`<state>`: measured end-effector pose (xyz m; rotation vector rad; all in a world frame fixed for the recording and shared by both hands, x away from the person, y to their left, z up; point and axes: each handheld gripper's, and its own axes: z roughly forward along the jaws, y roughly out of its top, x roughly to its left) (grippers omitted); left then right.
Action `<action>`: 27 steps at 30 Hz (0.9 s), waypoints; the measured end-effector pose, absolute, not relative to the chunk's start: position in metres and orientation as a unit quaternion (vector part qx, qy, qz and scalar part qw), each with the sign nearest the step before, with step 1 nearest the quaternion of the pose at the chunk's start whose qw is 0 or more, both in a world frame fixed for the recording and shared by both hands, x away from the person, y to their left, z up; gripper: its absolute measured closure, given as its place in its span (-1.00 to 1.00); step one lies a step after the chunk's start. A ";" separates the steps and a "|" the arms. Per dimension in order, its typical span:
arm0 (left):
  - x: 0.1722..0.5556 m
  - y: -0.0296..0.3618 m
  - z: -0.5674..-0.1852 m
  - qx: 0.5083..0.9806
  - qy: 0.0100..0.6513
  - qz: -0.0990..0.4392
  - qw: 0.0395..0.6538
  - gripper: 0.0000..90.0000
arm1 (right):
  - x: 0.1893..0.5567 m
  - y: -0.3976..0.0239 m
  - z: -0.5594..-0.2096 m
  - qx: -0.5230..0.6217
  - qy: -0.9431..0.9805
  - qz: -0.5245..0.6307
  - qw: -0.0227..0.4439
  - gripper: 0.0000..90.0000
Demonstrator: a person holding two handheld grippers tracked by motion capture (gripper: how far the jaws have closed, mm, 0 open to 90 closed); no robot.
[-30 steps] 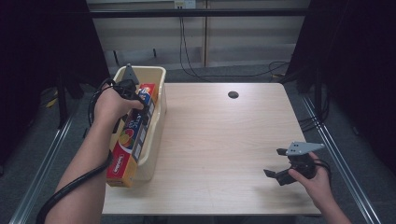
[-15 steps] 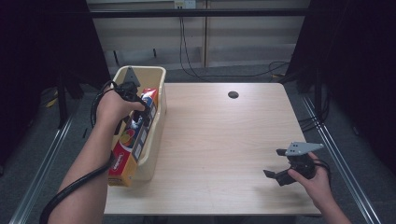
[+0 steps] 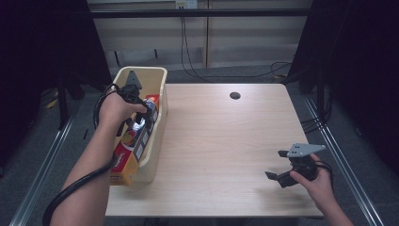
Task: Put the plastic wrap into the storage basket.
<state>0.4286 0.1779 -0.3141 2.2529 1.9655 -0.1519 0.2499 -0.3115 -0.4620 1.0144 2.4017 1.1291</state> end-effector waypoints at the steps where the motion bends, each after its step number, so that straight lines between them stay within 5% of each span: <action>1: 0.429 0.178 -0.315 0.749 0.657 -0.050 0.075 -0.12 | 0.250 -0.311 -0.462 0.353 0.836 0.393 0.150 -0.95; 27: 0.433 0.179 -0.333 0.742 0.665 -0.059 0.069 -0.13 | 0.250 -0.311 -0.462 0.355 0.836 0.392 0.148 -0.95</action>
